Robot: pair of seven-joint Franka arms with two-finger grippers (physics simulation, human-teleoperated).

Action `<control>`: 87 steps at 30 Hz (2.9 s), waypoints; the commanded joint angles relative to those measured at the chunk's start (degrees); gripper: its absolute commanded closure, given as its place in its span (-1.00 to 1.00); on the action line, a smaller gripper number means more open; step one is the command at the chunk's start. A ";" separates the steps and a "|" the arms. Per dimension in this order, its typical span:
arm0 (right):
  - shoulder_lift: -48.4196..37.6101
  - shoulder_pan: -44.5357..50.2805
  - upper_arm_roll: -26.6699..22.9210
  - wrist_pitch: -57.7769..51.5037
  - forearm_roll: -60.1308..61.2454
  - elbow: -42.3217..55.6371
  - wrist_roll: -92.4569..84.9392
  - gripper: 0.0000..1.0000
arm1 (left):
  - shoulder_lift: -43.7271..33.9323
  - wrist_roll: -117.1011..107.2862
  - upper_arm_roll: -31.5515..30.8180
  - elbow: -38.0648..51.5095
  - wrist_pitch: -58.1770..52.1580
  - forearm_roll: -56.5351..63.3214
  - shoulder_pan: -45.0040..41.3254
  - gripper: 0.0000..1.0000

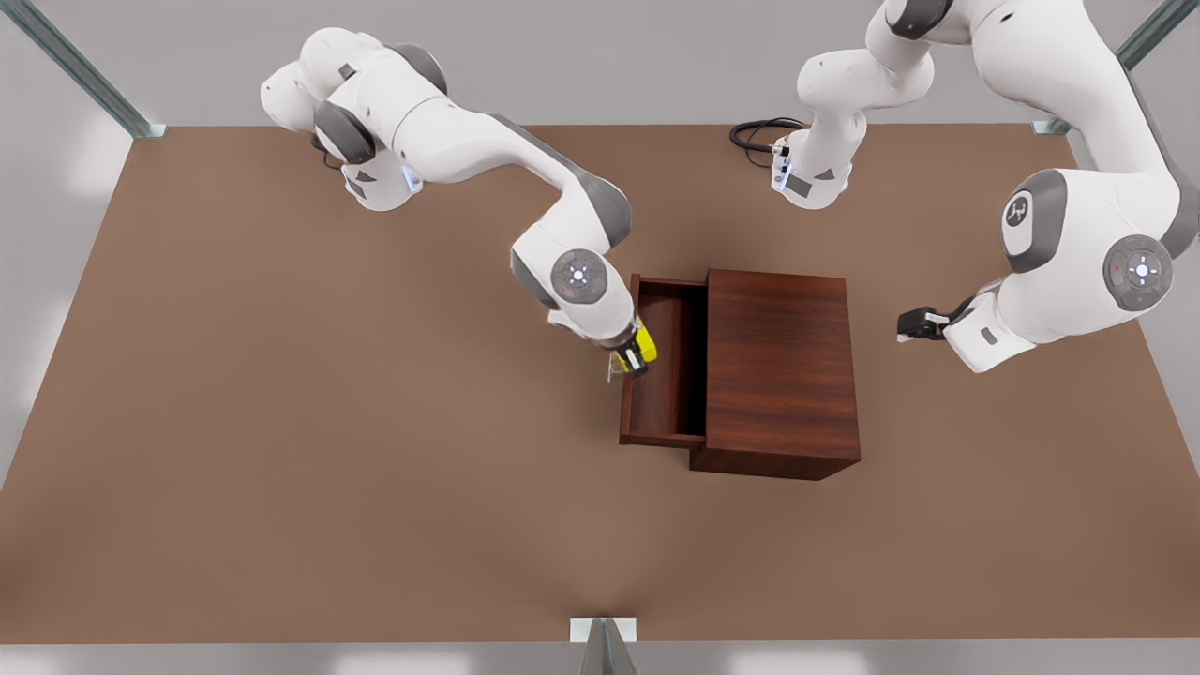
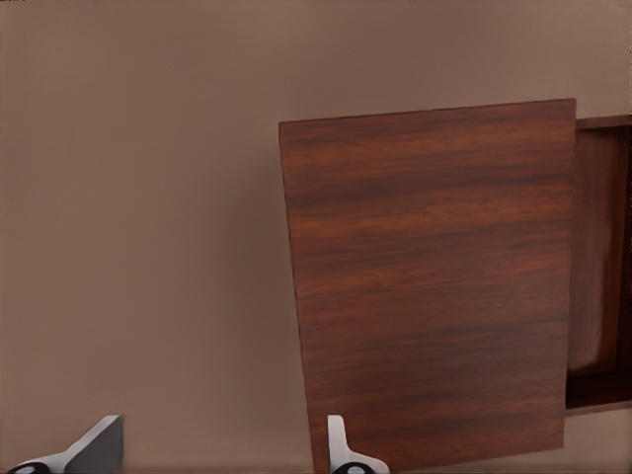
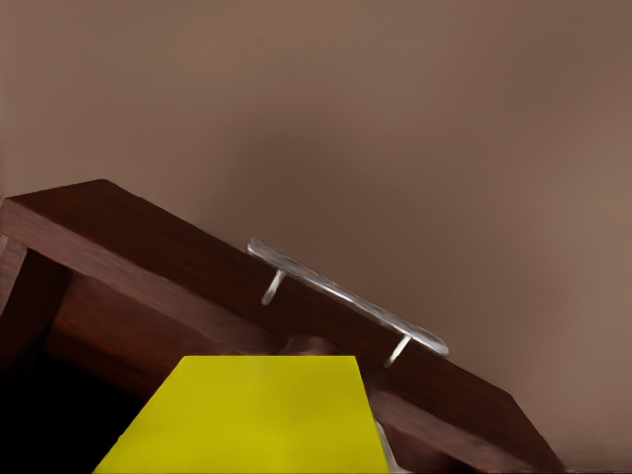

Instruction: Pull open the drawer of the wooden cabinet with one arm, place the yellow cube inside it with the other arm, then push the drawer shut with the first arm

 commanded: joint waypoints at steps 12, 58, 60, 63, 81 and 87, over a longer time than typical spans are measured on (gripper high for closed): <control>3.75 2.92 -0.32 8.61 -0.24 3.60 25.12 -1.00 | 0.15 2.32 2.47 0.20 0.22 1.57 -3.91 -1.00; -27.98 -42.96 -3.66 -20.39 -13.07 -26.28 -105.66 -1.00 | 33.11 -74.76 2.39 12.85 31.51 17.92 -48.82 -1.00; -27.98 -42.96 -3.66 -20.48 -13.07 -26.28 -105.66 -1.00 | 32.76 -72.56 3.00 12.77 29.14 17.92 -48.82 -1.00; -27.98 -42.96 -3.66 -20.39 -13.16 -26.28 -105.66 -1.00 | 32.50 -71.33 3.88 11.98 28.87 17.92 -48.56 -1.00; -27.98 -43.05 -3.66 -22.15 -13.33 -26.19 -105.83 -1.00 | 31.53 -62.98 5.64 11.10 25.27 17.74 -44.60 -1.00; -27.63 -42.96 -3.66 -22.24 -13.42 -26.19 -105.48 -1.00 | 31.53 -60.08 5.64 11.10 24.21 17.83 -42.23 -1.00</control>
